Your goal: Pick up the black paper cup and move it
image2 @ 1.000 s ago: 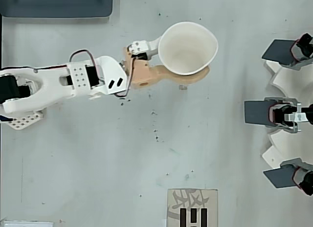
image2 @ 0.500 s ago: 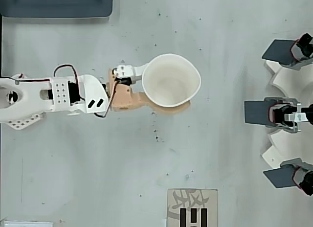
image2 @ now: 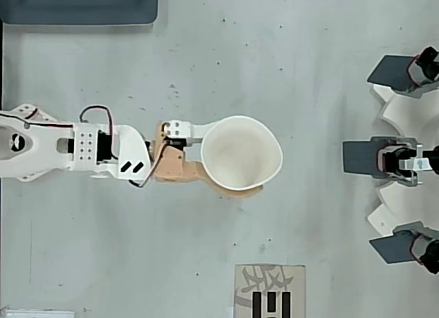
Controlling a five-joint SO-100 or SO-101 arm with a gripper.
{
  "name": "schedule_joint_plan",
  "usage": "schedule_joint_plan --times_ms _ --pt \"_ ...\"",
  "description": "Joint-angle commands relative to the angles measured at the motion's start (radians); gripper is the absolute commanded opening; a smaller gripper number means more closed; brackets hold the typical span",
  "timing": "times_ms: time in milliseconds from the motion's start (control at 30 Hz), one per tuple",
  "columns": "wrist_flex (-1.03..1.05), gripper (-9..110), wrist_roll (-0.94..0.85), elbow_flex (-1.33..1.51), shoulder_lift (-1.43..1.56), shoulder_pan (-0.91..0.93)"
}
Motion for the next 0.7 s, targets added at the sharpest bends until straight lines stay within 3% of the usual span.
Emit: schedule_joint_plan --times_ms 0,667 --pt "0.012 10 0.009 -0.101 -0.014 0.009" --pt "0.055 9 0.031 -0.549 -0.387 0.011"
